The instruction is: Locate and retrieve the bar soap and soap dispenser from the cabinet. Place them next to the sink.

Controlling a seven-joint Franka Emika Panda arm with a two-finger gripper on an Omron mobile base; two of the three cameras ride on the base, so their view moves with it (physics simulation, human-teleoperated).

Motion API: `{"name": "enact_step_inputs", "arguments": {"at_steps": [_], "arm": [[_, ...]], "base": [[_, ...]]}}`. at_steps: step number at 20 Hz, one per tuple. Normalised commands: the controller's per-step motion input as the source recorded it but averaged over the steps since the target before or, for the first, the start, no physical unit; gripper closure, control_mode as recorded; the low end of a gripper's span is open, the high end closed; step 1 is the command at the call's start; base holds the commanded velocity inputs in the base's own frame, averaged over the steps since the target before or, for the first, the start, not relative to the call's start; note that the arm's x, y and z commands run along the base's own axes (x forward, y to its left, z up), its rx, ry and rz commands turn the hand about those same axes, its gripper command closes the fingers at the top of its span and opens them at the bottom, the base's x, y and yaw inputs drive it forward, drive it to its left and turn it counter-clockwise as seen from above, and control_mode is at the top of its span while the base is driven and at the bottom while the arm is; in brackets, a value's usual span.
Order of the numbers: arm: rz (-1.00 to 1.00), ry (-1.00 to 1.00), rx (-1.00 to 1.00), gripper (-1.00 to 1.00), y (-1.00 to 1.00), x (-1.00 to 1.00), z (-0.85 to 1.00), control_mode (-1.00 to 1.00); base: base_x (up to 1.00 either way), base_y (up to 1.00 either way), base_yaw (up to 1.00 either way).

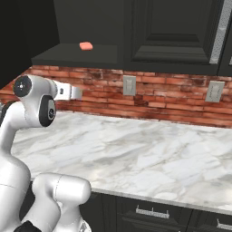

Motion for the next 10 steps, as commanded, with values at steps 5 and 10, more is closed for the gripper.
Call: {"name": "enact_step_inputs", "arguments": {"at_steps": [5, 10], "arm": [[0.00, -0.02, 0.01, -1.00, 0.00, -0.16, 0.56, -1.00], [0.00, -0.04, 0.00, -1.00, -0.05, -0.09, 0.53, -1.00]], "base": [[0.00, 0.00, 0.00], [0.00, 0.00, 0.00]]}}
